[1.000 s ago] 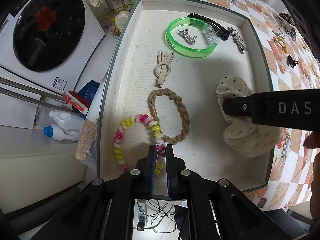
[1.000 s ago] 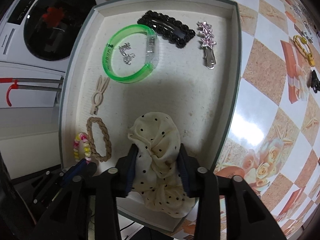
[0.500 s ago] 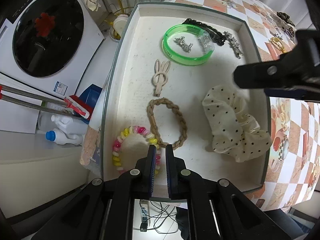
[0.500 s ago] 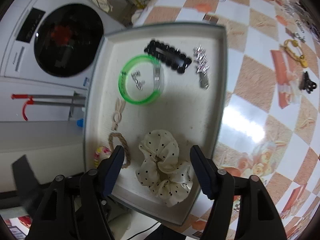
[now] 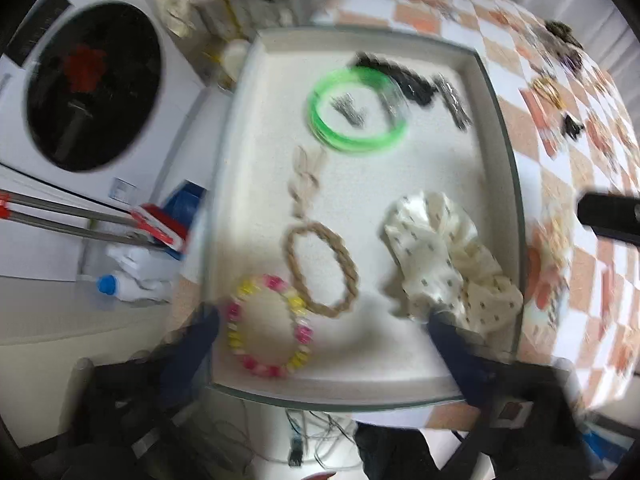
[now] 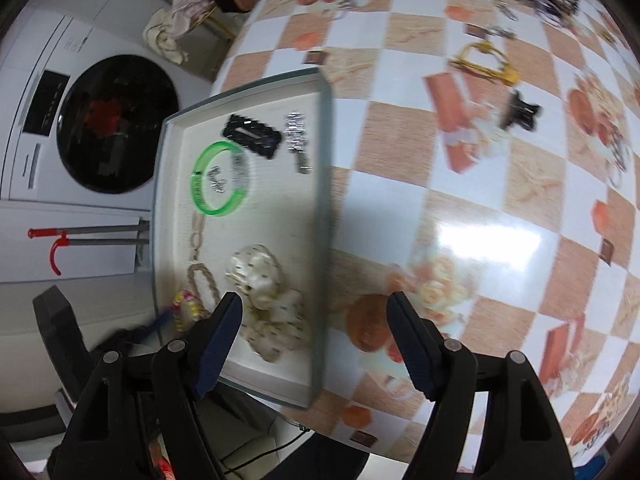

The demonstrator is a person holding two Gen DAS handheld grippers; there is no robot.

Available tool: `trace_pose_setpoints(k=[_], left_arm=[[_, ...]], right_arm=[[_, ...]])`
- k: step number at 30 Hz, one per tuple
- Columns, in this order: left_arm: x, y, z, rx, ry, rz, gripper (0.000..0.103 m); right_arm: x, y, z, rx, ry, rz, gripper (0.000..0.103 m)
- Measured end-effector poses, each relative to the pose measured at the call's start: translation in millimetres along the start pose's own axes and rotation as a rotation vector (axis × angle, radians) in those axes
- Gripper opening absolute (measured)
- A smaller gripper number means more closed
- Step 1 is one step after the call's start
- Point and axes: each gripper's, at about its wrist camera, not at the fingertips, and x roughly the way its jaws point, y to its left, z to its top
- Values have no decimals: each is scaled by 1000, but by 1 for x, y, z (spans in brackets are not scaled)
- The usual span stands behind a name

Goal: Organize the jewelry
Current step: 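Move both open tools from the tray back over the table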

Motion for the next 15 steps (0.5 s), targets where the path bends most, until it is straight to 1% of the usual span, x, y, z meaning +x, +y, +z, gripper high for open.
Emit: trace_pose_setpoints(k=[3,7,11,15], left_arm=[[-7,-4,5,21,1,-16,103],[-13,-10,10,51,-11,-11,103],[-22,-19,16,88,-37,-16,103],[-26,-23,25,139,-67,-24,103]], right_arm=[[-9,-17,-6,32,-10,-11,79],[-16,-38,-14,76,-17,-26,81],[-23,-59,-21,139,-30,-44,81],[-34,-78,-24,205,-65,-72,81]])
